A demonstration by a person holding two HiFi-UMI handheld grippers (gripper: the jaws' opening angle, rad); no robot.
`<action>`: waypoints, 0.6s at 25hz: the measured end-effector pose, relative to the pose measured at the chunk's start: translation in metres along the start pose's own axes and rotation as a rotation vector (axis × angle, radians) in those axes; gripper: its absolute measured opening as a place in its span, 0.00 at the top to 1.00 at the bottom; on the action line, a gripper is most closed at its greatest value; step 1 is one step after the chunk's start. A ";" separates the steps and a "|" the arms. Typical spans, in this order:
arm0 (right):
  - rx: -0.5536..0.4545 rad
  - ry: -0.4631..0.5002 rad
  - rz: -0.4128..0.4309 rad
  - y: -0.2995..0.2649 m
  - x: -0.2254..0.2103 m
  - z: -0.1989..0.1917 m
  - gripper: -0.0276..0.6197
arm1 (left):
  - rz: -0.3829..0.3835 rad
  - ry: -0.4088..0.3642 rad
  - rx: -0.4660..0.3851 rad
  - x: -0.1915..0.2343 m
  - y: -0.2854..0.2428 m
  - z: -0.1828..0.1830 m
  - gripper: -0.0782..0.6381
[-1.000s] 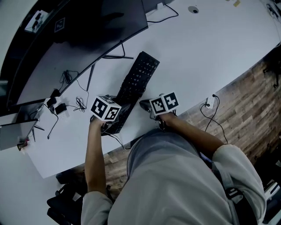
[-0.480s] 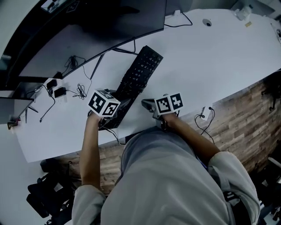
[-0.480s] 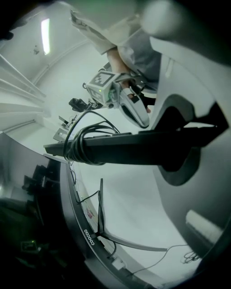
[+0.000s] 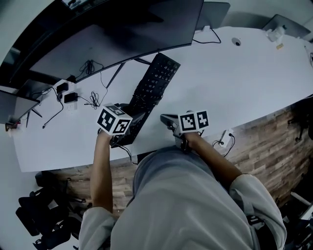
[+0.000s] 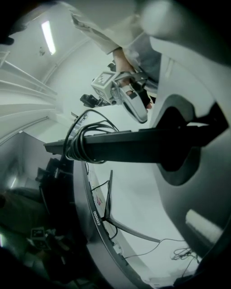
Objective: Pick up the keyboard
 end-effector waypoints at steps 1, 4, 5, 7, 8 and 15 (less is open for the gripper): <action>-0.008 -0.011 0.008 0.002 0.002 0.002 0.96 | 0.008 0.010 -0.016 0.001 0.002 0.000 0.89; -0.022 -0.011 0.019 0.007 0.006 0.007 0.96 | 0.041 0.050 -0.067 0.002 0.009 -0.001 0.89; -0.026 0.003 0.015 0.009 0.007 0.008 0.96 | 0.048 0.066 -0.087 0.002 0.013 0.000 0.89; -0.034 0.032 0.007 0.015 0.010 0.014 0.96 | 0.059 0.096 -0.131 0.000 0.020 0.003 0.89; -0.039 0.047 0.004 0.017 0.012 0.017 0.96 | 0.064 0.108 -0.151 -0.001 0.023 0.004 0.89; -0.055 0.168 -0.022 0.029 0.024 0.033 0.96 | 0.139 0.165 -0.270 -0.001 0.044 0.016 0.89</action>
Point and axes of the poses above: the fingertips, and each gripper's own axes: y backward along the fingers, x to its left, z out of its top, the point moved 1 cm from there along y, backward along the fingers, and after that the axes turned 6 degrees about z, right-handed, at the moved point
